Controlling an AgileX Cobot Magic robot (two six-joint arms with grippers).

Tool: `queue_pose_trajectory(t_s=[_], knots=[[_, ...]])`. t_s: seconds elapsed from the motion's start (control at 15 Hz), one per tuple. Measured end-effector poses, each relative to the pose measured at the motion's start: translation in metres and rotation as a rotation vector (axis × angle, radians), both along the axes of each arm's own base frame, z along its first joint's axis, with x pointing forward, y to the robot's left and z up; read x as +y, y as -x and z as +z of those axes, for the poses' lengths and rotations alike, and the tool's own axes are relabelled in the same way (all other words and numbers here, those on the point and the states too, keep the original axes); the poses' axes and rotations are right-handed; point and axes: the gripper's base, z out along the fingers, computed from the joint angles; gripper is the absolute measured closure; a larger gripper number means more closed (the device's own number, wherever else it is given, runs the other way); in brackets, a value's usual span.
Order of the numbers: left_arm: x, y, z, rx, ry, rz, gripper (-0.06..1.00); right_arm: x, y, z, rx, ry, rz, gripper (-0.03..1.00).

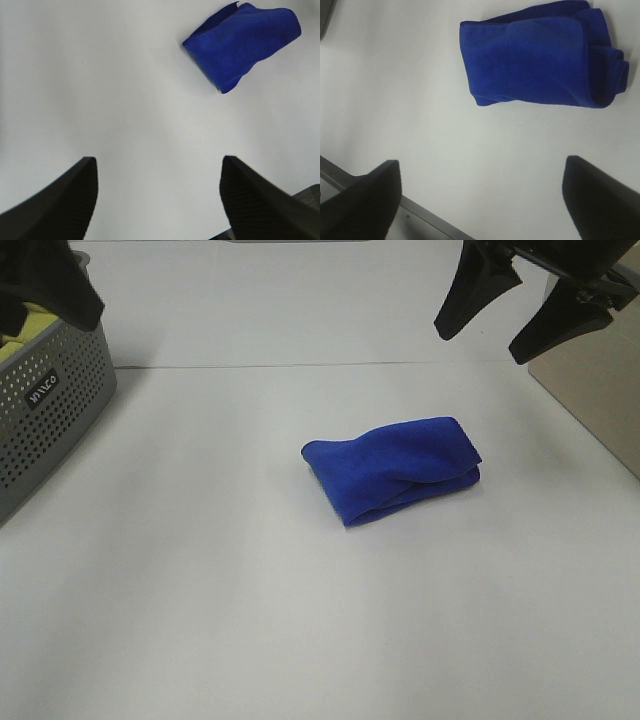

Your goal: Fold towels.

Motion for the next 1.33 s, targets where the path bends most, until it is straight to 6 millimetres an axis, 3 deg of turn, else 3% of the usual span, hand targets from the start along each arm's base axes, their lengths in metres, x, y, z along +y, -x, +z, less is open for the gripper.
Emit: queue_pose_trajectory(t_s=[0.2,0.33,0.6,0.8,1.07,1.33], knots=[[0.017,0.048,-0.002,-0.025,-0.022,-0.001,0.28,-0.006,0.035,0.011,-0.011,-0.001,0.000,0.14],[0.028,0.082,-0.014,-0.020,-0.025,-0.002,0.28,-0.014,0.079,0.012,-0.014,0.018,-0.001,0.14],[0.049,0.151,-0.047,-0.017,-0.026,-0.011,0.28,-0.035,0.174,-0.010,-0.057,0.079,-0.013,0.14],[0.063,0.196,-0.055,-0.120,-0.010,-0.022,0.28,-0.051,0.242,-0.024,-0.195,0.133,-0.020,0.14],[0.072,0.226,-0.067,-0.250,-0.023,-0.073,0.28,-0.069,0.300,-0.031,-0.444,0.193,-0.047,0.14],[0.074,0.232,-0.078,-0.282,-0.049,-0.112,0.28,-0.073,0.326,-0.035,-0.604,0.171,-0.072,0.14]])
